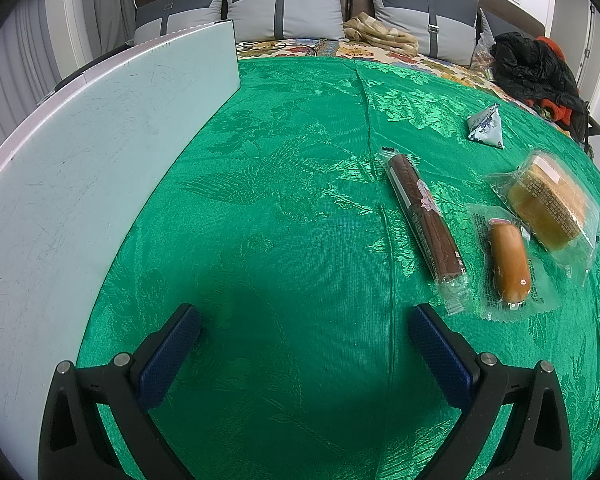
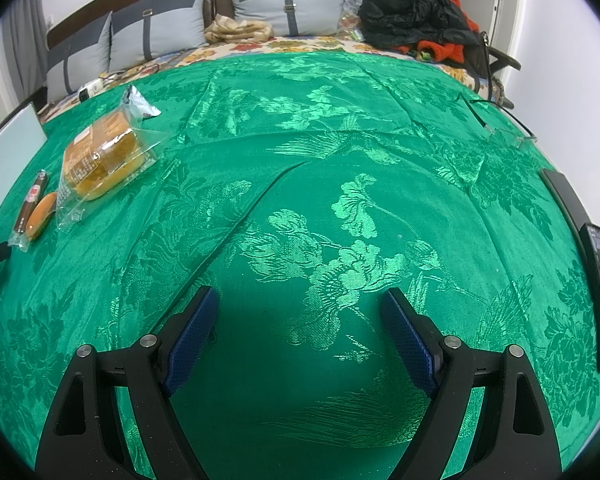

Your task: Organize snacks

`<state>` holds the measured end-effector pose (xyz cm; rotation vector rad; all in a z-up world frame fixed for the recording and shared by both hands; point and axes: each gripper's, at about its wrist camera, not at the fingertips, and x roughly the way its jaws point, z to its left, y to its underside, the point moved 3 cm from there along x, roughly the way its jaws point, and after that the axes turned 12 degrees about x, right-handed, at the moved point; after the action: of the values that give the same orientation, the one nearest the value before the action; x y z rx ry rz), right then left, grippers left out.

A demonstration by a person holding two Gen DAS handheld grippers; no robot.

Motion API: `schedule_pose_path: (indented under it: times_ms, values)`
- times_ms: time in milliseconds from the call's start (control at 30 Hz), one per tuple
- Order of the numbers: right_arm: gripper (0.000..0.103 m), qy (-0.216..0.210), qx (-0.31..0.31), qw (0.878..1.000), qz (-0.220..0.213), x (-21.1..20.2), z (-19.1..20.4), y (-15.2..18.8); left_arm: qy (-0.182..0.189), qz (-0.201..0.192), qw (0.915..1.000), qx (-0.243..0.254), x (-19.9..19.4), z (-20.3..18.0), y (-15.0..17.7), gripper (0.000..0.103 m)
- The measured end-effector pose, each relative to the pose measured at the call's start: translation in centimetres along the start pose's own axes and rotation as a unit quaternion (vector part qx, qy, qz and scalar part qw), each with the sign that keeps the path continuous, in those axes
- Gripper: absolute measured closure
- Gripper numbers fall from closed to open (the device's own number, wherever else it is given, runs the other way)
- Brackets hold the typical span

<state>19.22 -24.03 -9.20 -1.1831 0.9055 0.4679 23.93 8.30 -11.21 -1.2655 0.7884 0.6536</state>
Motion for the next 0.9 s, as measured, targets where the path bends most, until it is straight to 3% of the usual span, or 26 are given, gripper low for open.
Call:
schedule_pose_path:
  times_ms: [167,233,300,400,500,533,600,633,667,700,733,800,900]
  values:
    - [0.016,0.000,0.000,1.000,0.000,0.0,0.0,0.0,0.004,0.006,1.0000,0.004,0.0,-0.1,0.0,0.000]
    - [0.016,-0.001,0.000,1.000,0.000,0.0,0.0,0.0,0.023,0.050,0.9984,0.010,0.2,0.1,-0.6,0.001]
    - [0.016,-0.001,0.000,1.000,0.000,0.0,0.0,0.0,0.057,0.045,0.9972,-0.022,-0.7,0.7,-1.7,0.003]
    - [0.016,-0.001,0.000,1.000,0.000,0.0,0.0,0.0,0.152,0.011,0.9865,-0.060,-1.7,0.8,-4.7,0.003]
    - [0.016,-0.001,0.000,1.000,0.000,0.0,0.0,0.0,0.169,0.036,0.9843,-0.035,-0.3,-1.2,-7.7,0.003]
    - [0.016,-0.001,0.000,1.000,0.000,0.0,0.0,0.0,0.157,0.047,0.9863,-0.018,0.5,-2.1,-8.4,0.007]
    - [0.016,-0.001,0.001,1.000,0.000,0.0,0.0,0.0,0.129,0.071,0.9891,0.001,2.2,-3.3,-8.8,0.034]
    - [0.016,-0.001,0.001,1.000,0.000,0.0,0.1,0.0,0.119,0.086,0.9892,0.001,3.2,-3.7,-8.8,0.042]
    - [0.016,-0.001,0.000,1.000,0.000,0.0,0.0,0.0,0.112,0.092,0.9894,-0.002,3.7,-3.8,-8.7,0.051]
    - [0.016,-0.001,0.001,1.000,0.000,0.0,0.0,0.0,0.098,0.073,0.9925,0.004,3.3,-4.0,-8.9,0.064]
    - [0.016,-0.001,0.001,1.000,0.000,0.0,0.1,0.0,0.093,0.078,0.9925,0.010,3.4,-4.1,-8.9,0.077]
    - [0.016,-0.001,0.000,1.000,0.000,0.1,0.1,0.0,0.091,0.072,0.9929,0.027,2.9,-4.2,-8.5,0.084]
    - [0.016,-0.001,0.000,1.000,0.000,0.0,0.1,0.0,0.094,0.065,0.9922,0.048,1.4,-3.8,-6.9,0.084]
